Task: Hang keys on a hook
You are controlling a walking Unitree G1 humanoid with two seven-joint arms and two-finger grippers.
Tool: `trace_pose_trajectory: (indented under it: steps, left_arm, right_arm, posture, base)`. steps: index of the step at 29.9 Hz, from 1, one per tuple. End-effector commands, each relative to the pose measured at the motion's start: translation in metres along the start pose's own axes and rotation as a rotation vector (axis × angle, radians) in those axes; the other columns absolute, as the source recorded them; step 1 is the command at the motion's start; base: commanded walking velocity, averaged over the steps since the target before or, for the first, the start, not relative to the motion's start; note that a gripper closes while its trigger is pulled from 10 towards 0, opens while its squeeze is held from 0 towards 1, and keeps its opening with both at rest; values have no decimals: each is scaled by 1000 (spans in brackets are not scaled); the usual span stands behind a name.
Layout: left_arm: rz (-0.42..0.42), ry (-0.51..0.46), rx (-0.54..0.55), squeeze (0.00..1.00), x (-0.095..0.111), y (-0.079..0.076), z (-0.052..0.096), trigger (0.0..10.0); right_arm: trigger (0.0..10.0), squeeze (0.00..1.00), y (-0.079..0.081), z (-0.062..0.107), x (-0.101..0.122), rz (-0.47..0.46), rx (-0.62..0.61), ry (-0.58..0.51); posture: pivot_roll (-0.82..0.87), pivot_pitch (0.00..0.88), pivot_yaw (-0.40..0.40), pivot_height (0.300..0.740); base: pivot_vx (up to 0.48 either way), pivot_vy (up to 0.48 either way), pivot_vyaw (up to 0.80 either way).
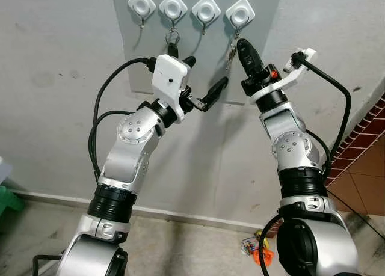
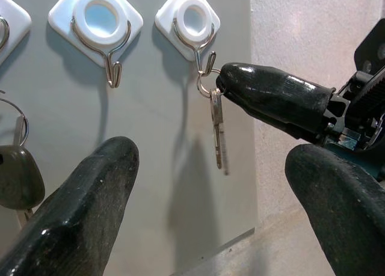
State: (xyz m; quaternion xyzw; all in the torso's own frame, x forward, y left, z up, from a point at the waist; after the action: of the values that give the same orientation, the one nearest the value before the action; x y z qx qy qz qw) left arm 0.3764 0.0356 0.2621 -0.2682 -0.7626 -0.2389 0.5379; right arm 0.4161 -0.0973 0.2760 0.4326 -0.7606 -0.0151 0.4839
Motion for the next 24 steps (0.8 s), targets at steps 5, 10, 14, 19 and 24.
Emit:
trace_pose_trajectory:
  steps: [5, 10, 14, 19, 24]
  left_arm:
    - [-5, -13, -8, 0, 5, -2, -1, 10000]
    - [-6, -13, -1, 0, 5, -1, 0, 10000]
    - [-8, -13, 4, 0, 4, -1, 2, 10000]
    - [-1, -4, 61, 0, -3, 6, 8, 10000]
    - [0, 28, 112, 0, -20, 10, 20, 10000]
  right_arm:
    - [10000, 0, -3, 4, -2, -28, -21, 0]
    - [10000, 1000, -3, 6, -1, -34, -23, -22]
    - [10000, 1000, -1, 9, -1, -12, -5, -30]
    - [10000, 1000, -1, 21, -9, 64, -7, -10]
    - [10000, 1000, -7, 37, -21, 148, -42, 27]
  posture:
    - [-8, 45, -14, 740]
    - [-3, 41, -15, 740]
    - [1, 36, -16, 740]
    - [4, 33, -18, 740]
    - [-3, 19, -16, 740]
  base:
    - [0, 0, 0]
    - [0, 0, 0]
    - [0, 0, 0]
    - [0, 0, 0]
    - [0, 0, 0]
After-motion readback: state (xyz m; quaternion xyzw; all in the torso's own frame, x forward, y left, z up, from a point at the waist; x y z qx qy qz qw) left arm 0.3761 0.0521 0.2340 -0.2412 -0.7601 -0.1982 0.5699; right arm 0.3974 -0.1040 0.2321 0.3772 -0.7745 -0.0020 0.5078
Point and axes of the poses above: a point about 5 cm out from each wrist's last joint towards the gripper, its own z axis pointing back from the gripper into the wrist, its own x axis along the axis of the wrist's last joint, y = z × x, the point moved 5 cm from there along -z, pointing out of the wrist towards the gripper, and after that the axes turned 7 degrees about z, right-handed, at the moved point
